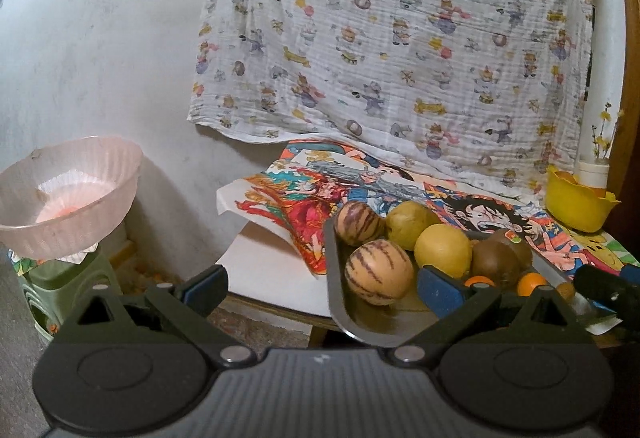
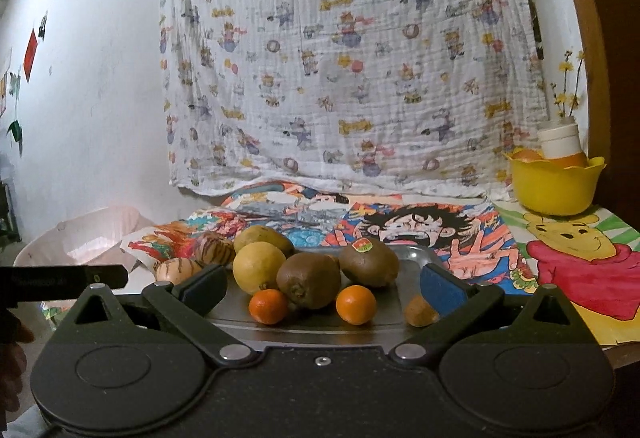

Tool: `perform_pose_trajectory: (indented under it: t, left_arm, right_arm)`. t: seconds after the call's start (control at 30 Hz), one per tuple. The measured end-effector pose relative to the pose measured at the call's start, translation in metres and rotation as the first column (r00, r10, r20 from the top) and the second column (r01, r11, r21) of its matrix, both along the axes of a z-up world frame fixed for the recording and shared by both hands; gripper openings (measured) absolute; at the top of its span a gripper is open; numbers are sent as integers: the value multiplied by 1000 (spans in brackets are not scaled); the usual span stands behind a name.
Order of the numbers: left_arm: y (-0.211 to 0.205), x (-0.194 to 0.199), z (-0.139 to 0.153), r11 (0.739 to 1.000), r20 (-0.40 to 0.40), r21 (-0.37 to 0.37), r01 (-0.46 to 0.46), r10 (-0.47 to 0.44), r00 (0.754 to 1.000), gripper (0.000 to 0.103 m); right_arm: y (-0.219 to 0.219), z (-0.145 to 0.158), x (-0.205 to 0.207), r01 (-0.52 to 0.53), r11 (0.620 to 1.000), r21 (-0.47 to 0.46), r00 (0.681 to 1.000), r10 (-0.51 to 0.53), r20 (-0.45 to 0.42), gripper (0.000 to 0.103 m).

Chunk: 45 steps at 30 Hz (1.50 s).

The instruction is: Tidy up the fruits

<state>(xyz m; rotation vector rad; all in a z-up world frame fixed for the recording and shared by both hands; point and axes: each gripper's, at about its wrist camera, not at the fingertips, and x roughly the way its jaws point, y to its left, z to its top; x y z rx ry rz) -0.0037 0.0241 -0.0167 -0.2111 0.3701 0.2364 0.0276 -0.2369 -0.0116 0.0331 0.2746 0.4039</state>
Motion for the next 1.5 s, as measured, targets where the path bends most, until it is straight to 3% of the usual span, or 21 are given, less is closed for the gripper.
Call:
perform_pose_trajectory:
  t: [0.4, 0.73, 1.5]
  left_arm:
    - [-3, -4, -14, 1000, -15, -13, 26, -26, 1000, 103]
    - [-6, -2, -18, 999, -39, -20, 42, -43, 998, 103]
    - [-8, -2, -20, 999, -60, -17, 46, -47, 997, 102]
  right_arm:
    - [8, -10, -6, 6, 999, -45, 1000, -5, 11, 102]
    - [5, -22, -1, 24, 999, -49, 999, -26, -36, 102]
    - [11, -22, -3, 7, 998, -63, 1000, -9, -30, 102]
